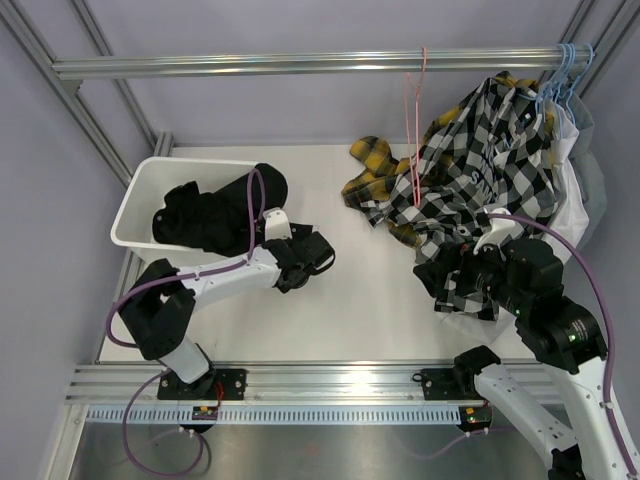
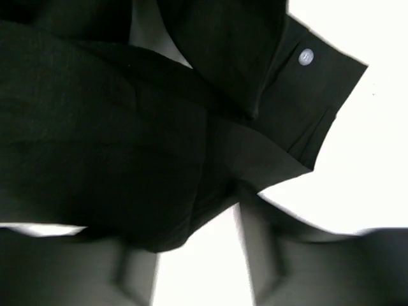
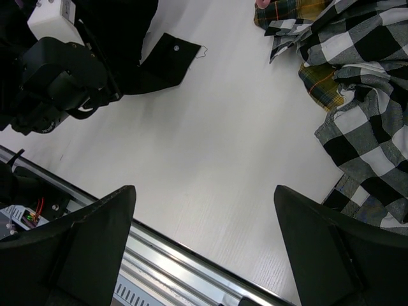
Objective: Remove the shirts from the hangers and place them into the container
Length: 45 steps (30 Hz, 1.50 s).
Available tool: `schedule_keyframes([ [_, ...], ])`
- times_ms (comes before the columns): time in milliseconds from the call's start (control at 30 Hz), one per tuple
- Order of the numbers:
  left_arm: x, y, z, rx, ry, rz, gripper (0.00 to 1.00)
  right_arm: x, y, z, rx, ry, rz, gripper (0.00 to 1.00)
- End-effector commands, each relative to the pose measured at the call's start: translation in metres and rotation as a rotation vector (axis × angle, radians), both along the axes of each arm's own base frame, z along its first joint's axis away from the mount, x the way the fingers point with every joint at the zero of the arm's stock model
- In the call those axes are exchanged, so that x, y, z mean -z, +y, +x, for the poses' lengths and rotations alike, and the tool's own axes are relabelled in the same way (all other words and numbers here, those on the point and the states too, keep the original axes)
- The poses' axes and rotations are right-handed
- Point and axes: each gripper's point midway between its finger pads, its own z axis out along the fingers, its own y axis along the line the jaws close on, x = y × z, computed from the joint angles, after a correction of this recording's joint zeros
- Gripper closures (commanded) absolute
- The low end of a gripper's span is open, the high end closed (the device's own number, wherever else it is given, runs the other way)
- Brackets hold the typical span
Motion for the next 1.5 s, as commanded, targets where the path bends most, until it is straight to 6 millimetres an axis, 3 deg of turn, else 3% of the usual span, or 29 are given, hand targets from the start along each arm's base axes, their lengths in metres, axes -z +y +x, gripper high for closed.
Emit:
schedule_keyframes([
  [0, -0.03, -0.003, 0.025, -0.048, -0.166, -0.022, 0.66, -0.011, 0.005, -0.002, -0.037, -0.043, 0.02, 0.01],
  [100, -0.045, 0.002, 0.023, -0.053, -0.185, -0.023, 0.94, -0.01, 0.005, -0.002, -0.04, -0.041, 0.02, 0.01],
  [133, -0.052, 0.002, 0.023, -0.048, -0.191, -0.026, 0.99, -0.01, 0.005, -0.002, -0.039, -0.041, 0.021, 0.0],
  [233, -0.078, 0.01, 0.016, -0.03, -0.182, -0.021, 1.0, -0.01, 0.006, -0.002, -0.046, -0.038, 0.019, 0.01],
  [300, -0.107, 0.015, 0.013, -0.017, -0.193, -0.021, 1.0, -0.012, 0.006, -0.002, -0.046, -0.038, 0.016, 0.01],
  [367, -0.149, 0.025, 0.012, -0.005, -0.251, -0.02, 1.0, -0.012, 0.005, -0.002, -0.048, -0.037, 0.006, 0.01],
  [433, -0.177, 0.047, 0.011, -0.012, -0.274, 0.034, 1.0, -0.014, 0.005, -0.001, -0.046, -0.035, -0.001, 0.01],
  [467, -0.201, 0.057, 0.01, -0.021, -0.313, 0.005, 1.0, -0.014, 0.004, -0.001, -0.046, -0.038, -0.009, 0.01],
  [600, -0.247, 0.108, 0.018, -0.071, -0.379, 0.005, 1.0, -0.018, 0.003, 0.0, -0.043, -0.042, -0.013, 0.01],
  [700, -0.261, 0.136, 0.023, -0.101, -0.407, 0.067, 1.0, -0.02, 0.004, 0.0, -0.041, -0.045, -0.007, 0.0],
  [800, -0.249, 0.178, 0.04, -0.178, -0.371, 0.11, 1.0, -0.021, 0.005, 0.001, -0.042, -0.044, 0.003, 0.0],
  [867, -0.228, 0.187, 0.053, -0.167, -0.318, 0.104, 1.0, -0.02, 0.006, 0.001, -0.045, -0.037, 0.006, 0.01],
  [900, -0.223, 0.204, 0.06, -0.213, -0.318, 0.104, 1.0, -0.02, 0.006, 0.001, -0.045, -0.035, 0.007, 0.01],
  [967, -0.191, 0.215, 0.075, -0.231, -0.243, 0.1, 1.0, -0.021, 0.007, 0.0, -0.043, -0.031, 0.016, 0.01],
  [1000, -0.181, 0.232, 0.079, -0.277, -0.222, 0.103, 1.0, -0.021, 0.007, 0.0, -0.042, -0.03, 0.018, 0.0],
  [1033, -0.159, 0.235, 0.089, -0.276, -0.168, 0.088, 1.0, -0.02, 0.007, -0.001, -0.042, -0.026, 0.02, 0.0],
  [1267, -0.077, 0.26, 0.114, -0.335, 0.013, 0.06, 0.94, -0.013, 0.005, -0.006, -0.025, 0.0, 0.031, 0.0],
  [1333, -0.068, 0.272, 0.113, -0.369, 0.044, 0.051, 0.89, -0.014, 0.005, -0.007, -0.025, 0.0, 0.036, 0.0],
  [1367, -0.065, 0.272, 0.11, -0.37, 0.07, 0.048, 0.8, -0.015, 0.004, -0.008, -0.021, -0.004, 0.038, 0.0],
  [1433, -0.077, 0.267, 0.112, -0.347, 0.05, 0.024, 0.72, -0.014, 0.003, -0.008, -0.017, -0.001, 0.04, 0.01],
  [1467, -0.085, 0.263, 0.112, -0.331, 0.03, 0.006, 0.57, -0.015, 0.003, -0.008, -0.016, -0.003, 0.039, 0.01],
])
